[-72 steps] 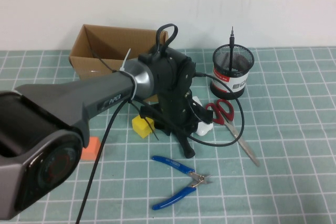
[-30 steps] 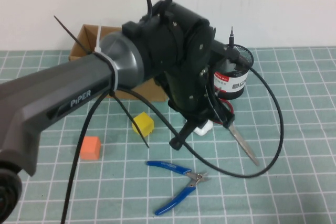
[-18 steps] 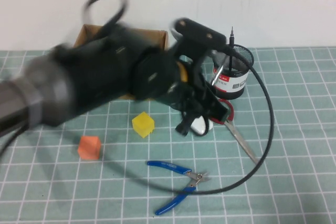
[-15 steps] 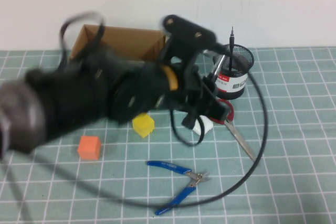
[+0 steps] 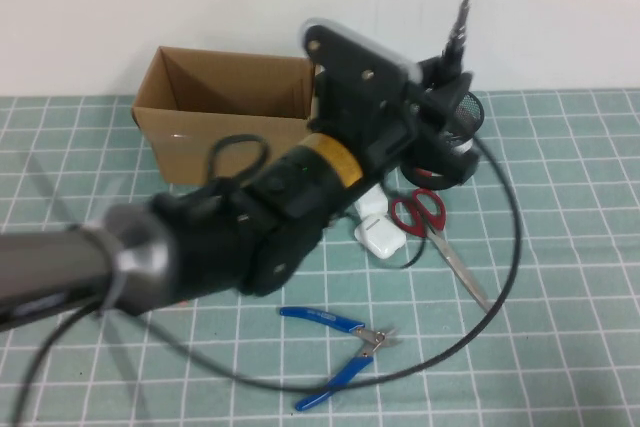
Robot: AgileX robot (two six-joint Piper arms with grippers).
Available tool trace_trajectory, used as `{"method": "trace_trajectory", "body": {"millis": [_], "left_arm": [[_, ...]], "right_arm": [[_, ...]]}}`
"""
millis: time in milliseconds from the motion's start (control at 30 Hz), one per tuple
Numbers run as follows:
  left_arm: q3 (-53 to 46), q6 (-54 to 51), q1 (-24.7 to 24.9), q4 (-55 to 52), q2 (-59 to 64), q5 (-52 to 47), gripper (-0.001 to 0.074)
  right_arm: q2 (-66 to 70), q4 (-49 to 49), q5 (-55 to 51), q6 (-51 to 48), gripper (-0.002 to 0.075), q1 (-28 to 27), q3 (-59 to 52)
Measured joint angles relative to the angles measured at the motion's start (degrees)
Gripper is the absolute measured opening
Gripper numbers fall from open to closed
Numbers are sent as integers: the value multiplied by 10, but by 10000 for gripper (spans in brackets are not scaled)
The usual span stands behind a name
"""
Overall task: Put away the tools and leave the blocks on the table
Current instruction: Place the picked object into the round holder
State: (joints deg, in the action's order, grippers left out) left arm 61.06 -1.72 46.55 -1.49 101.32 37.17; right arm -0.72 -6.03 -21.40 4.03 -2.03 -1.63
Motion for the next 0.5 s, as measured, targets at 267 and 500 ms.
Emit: {"method": "trace_trajectory", "body": {"millis": [267, 500], "left_arm": [[136, 20, -9, -7, 120, 12, 179], [207, 56, -34, -10, 184, -9, 179]], "right_arm": [[0, 0, 0, 0, -11, 0, 0], [0, 0, 0, 0, -11, 0, 0]]}}
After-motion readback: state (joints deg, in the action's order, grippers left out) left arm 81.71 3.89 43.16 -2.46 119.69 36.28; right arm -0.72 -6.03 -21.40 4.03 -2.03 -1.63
